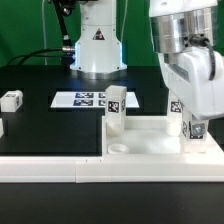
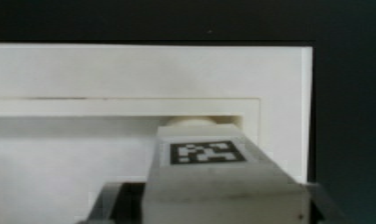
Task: Assemble square table
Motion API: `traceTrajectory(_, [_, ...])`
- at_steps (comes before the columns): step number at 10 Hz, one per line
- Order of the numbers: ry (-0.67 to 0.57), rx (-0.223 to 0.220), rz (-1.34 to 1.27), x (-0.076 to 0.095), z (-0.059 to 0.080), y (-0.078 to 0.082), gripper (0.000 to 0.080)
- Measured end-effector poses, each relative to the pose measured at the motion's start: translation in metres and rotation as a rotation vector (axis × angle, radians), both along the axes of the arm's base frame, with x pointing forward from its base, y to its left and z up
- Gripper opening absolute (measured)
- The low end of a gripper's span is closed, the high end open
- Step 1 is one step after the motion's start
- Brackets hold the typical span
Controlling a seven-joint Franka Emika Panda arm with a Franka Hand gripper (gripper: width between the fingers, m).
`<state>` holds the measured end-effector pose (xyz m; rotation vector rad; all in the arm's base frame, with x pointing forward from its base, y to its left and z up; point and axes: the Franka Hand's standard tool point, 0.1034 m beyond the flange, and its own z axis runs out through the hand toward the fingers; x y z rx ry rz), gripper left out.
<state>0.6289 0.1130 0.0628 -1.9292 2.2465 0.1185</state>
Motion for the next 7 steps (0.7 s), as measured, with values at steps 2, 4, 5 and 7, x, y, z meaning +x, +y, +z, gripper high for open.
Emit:
traceTrajectory(2, [-0.004, -0.002, 0.024, 0.0, -0.001, 0.0, 0.0291])
traceTrajectory(4, [-0.035, -0.03, 0.228, 0.001, 0.0, -0.002, 0.048])
traceTrajectory(5, [-0.074, -0.07, 0.427, 0.012, 0.007, -0.003, 0.0611])
traceTrajectory(7, [-0.109, -0.113, 0.639, 0.011, 0.006, 0.006, 0.0637])
